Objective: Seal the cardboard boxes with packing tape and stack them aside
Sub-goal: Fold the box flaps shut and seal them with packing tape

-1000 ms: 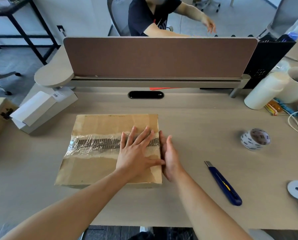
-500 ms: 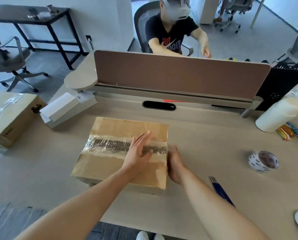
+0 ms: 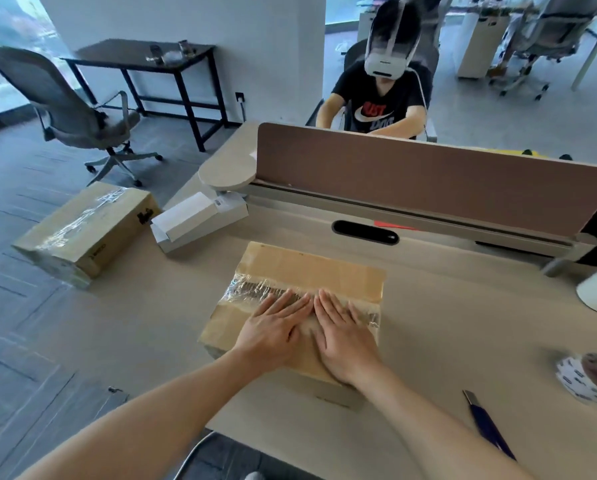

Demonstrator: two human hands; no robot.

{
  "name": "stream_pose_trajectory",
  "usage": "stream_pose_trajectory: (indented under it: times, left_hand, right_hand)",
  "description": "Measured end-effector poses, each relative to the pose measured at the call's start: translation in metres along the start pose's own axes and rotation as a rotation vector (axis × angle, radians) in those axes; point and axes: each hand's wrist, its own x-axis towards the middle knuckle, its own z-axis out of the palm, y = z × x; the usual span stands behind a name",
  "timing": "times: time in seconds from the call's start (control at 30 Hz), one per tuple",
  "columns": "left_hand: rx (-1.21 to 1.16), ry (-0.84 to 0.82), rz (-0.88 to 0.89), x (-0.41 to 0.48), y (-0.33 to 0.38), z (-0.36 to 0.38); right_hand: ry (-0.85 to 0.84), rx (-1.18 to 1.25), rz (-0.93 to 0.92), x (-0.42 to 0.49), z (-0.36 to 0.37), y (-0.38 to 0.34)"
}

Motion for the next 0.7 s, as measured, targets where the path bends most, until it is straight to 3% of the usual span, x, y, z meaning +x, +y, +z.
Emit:
stream_pose_trajectory:
  times: [0.13,0.27,0.47,0.6,0.7]
  left_hand:
    - [0.071,-0.008,0.124,0.004,-0.029,-0.009]
    - [0.121,-0.016,0.207,0.007,-0.054,-0.007]
    - [-0.015,0.073,-0.162,-0.007,-0.087,-0.009]
    - [-0.493,0.107,-0.42,0.001,-0.103,-0.014]
    - [-0.772,0.066,-0.528,0.006,-0.107,-0.017]
  right_hand:
    - [-0.068,-0.01,-0.044,-0.001,-0.014,0.012]
    - [0.0,-0.039,0.022,-0.007,-0.01,0.012]
    - [0.204,0.144,0.416,-0.013,0.012,0.017]
    - [0.284,0.596,0.595,-0.018,0.007,0.011]
    - [0.273,0.688,0.79,-0.013,0.004,0.016]
